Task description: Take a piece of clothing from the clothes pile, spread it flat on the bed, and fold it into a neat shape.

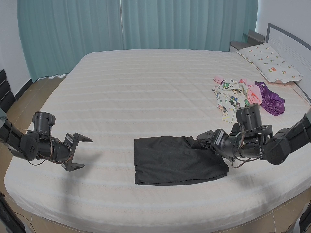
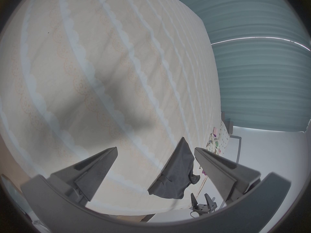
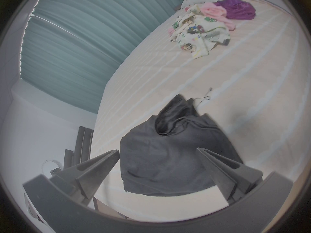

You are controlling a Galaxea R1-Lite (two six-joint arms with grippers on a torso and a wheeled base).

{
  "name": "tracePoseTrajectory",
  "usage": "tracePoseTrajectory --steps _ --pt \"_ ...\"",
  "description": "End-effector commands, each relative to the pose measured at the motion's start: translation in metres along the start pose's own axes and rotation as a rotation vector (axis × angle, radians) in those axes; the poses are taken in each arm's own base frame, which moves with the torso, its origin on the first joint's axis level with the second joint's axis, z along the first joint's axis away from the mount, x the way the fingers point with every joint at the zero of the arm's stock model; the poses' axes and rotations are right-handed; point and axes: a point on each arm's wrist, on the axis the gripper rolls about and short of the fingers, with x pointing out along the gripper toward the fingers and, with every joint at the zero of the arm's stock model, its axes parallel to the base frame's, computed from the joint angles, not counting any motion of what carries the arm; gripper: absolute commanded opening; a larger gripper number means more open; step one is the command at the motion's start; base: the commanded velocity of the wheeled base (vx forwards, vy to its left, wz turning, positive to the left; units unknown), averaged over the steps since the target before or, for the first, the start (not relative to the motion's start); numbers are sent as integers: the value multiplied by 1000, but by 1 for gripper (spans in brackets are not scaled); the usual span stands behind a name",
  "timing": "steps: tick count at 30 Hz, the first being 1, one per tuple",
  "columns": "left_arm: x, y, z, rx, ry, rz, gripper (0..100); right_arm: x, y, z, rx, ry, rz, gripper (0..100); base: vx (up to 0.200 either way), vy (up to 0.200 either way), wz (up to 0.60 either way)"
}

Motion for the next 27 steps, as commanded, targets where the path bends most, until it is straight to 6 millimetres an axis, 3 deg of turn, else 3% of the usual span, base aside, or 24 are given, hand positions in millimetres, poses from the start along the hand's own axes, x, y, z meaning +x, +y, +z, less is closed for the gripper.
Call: tracePoseTrajectory --steps 1,7,17,22,27 --pt "-1 0 -1 0 -1 -2 100 38 5 -6 2 55 3 100 0 0 0" --pt "-1 0 0 -1 -1 1 100 74 2 -6 5 72 -13 100 0 0 0" --pt "1 2 -1 -3 2 7 100 98 3 35 75 -59 17 100 0 0 0" --pt "1 2 -1 -3 2 7 100 124 -14 59 130 -167 -4 100 0 0 0" --pt "0 2 -1 -2 1 5 100 123 -27 70 153 -212 -36 100 0 0 0"
